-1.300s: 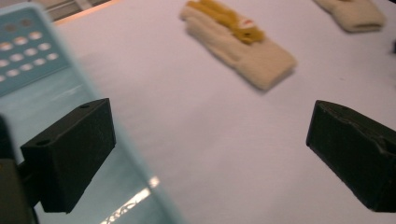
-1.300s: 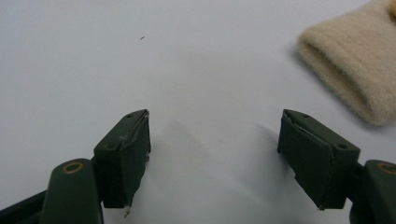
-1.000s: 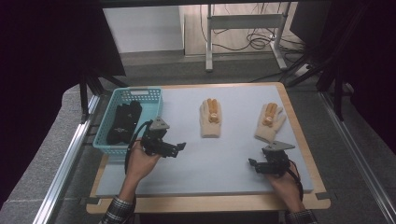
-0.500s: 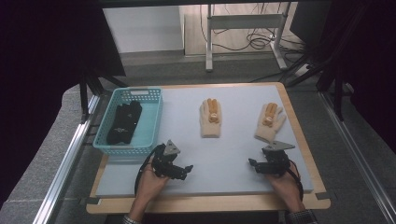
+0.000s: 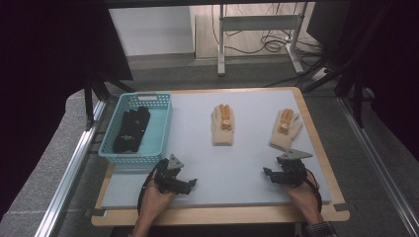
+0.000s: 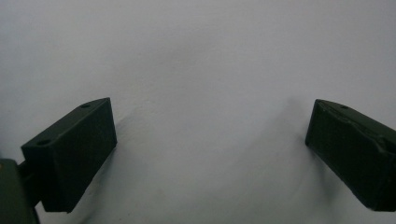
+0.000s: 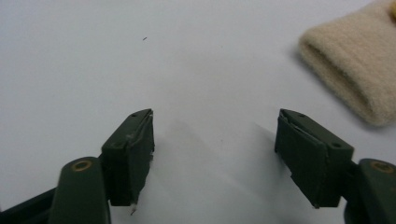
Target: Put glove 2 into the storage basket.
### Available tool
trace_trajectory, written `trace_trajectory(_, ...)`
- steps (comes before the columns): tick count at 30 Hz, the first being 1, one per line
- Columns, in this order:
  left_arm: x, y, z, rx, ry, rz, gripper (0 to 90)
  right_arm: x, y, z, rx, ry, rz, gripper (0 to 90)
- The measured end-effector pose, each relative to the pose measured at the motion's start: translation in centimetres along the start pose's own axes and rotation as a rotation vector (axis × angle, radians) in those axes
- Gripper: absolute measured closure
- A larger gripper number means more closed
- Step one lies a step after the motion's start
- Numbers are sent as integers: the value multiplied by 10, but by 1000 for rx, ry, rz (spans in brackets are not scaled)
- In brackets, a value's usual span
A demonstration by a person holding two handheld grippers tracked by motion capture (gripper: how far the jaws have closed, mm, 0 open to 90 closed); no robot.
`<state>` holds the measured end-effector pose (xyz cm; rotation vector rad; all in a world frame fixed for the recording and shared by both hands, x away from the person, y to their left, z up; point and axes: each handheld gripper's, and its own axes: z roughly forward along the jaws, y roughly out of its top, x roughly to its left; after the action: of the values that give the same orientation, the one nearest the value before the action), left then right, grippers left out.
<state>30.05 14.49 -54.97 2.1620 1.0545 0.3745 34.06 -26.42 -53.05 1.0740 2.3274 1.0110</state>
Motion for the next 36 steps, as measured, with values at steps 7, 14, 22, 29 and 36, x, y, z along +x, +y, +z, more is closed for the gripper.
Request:
trace_trajectory(7, 0, -1, 0, -2, 1, 1, 19, 0, 6, 1, -22, 46, 32, 311)
trace_trajectory(14, 0, -1, 0, -3, 3, 0, 19, 0, 36, 14, -18, 71, 26, 311)
trace_trajectory(22, 0, -1, 0, 0, 3, 4, 20, -5, 77, 32, -24, 102, 13, 415)
trace_trajectory(29, 0, -1, 0, -1, 3, 4, 21, -6, 105, 60, -12, 119, 19, 549)
trace_trajectory(36, 0, -1, 0, -2, 3, 3, 21, -4, 131, 93, 8, 114, 23, 572)
